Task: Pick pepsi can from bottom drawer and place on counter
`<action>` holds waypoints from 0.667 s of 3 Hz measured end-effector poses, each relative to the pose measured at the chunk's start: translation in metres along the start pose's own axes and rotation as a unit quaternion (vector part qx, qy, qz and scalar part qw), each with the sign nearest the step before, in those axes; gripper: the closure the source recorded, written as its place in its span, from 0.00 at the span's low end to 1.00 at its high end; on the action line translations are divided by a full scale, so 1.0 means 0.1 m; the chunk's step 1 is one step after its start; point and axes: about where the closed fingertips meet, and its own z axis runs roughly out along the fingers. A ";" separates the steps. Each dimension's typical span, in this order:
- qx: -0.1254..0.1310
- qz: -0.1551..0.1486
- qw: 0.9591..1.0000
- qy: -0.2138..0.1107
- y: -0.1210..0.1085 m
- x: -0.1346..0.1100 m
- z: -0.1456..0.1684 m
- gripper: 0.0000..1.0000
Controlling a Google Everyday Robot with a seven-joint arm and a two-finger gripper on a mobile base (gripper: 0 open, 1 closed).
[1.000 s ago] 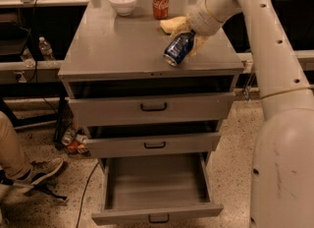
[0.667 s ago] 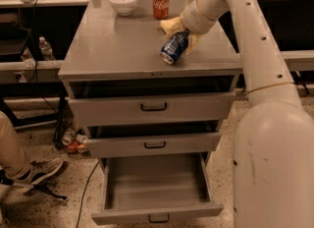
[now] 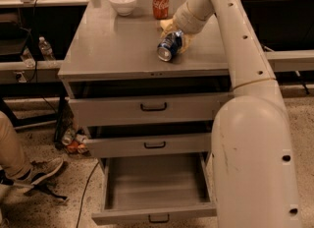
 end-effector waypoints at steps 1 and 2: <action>0.000 0.001 1.000 0.004 -0.03 0.05 0.04 0.43; 0.003 0.002 1.000 0.009 -0.07 0.08 0.05 0.18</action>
Offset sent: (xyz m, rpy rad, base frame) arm 0.0045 -0.0066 0.0068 -0.0219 0.0279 -0.0035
